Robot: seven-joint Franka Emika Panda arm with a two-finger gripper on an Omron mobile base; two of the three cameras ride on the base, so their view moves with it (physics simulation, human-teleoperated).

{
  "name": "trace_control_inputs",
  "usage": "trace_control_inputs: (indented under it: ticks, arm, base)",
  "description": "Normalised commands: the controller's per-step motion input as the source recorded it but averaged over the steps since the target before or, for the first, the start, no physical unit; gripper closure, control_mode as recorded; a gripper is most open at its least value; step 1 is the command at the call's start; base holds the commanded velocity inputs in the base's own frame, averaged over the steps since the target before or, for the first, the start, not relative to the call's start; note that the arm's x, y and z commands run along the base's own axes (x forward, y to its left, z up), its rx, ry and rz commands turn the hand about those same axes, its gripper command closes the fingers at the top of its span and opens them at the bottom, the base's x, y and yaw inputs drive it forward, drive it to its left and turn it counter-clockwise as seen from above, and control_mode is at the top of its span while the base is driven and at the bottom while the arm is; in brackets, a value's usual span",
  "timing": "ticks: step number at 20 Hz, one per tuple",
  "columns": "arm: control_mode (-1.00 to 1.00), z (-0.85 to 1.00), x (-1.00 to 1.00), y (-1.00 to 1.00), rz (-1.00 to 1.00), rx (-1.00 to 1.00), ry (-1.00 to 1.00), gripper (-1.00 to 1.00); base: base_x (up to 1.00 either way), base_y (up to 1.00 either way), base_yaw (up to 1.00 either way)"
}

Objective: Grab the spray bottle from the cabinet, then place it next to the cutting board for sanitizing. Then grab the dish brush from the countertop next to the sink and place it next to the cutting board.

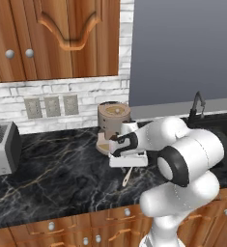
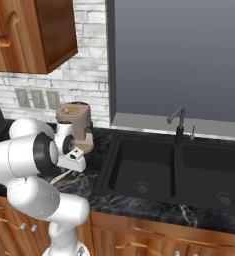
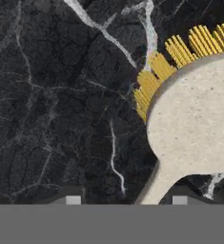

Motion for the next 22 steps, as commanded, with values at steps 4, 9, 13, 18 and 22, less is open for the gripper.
trace_control_inputs:
  ticks: [4,9,13,18,22]
  arm:
    - [-1.0,-0.53,0.01,0.28,-0.01,0.0,0.01,1.0]
    - [-1.0,-0.29,-0.12,0.18,-0.01,0.0,-0.01,1.0]
    - [-1.0,0.58,-0.85,0.01,-0.09,0.0,-0.18,1.0]
    - [-1.0,0.93,-0.54,0.0,-0.13,0.0,-0.22,1.0]
    - [-1.0,1.0,-0.66,-0.16,0.0,0.0,-0.23,1.0]
  base:
    - [0.0,0.0,0.0]
    - [0.0,0.0,0.0]
    - [0.0,0.0,0.0]
    - [0.0,0.0,0.0]
    - [0.0,0.0,0.0]
